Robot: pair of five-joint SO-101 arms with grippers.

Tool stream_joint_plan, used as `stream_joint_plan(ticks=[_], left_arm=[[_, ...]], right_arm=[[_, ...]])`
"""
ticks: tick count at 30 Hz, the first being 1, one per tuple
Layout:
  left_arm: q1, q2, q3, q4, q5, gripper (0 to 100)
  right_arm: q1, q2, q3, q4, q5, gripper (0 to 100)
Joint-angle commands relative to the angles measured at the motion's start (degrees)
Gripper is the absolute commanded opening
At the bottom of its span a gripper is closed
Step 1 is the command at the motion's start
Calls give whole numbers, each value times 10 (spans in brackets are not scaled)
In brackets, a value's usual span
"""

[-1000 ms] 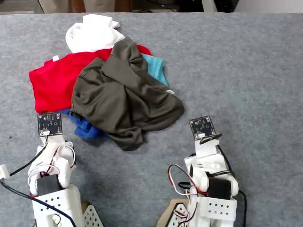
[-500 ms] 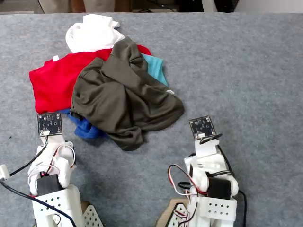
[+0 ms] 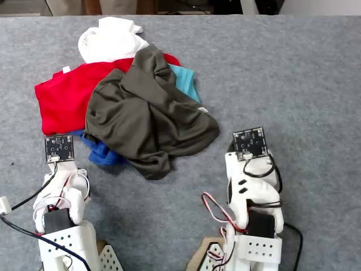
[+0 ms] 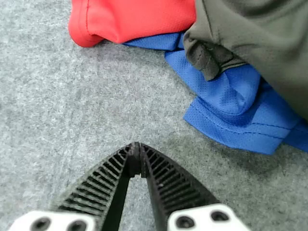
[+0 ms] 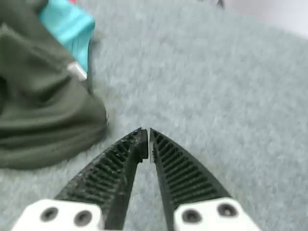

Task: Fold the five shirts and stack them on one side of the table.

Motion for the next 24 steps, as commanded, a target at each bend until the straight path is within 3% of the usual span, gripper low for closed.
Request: stream_joint_plan(ticks=[1, 13, 24], left_arm=[[-4, -5, 7, -3, -3, 18], [-4, -5, 7, -3, -3, 18], [-4, -5, 7, -3, -3, 18]], right_arm=[[-3, -64, 0, 0, -3, 23], [-3, -64, 0, 239, -4, 23], [-7, -64, 0, 258, -4, 23]])
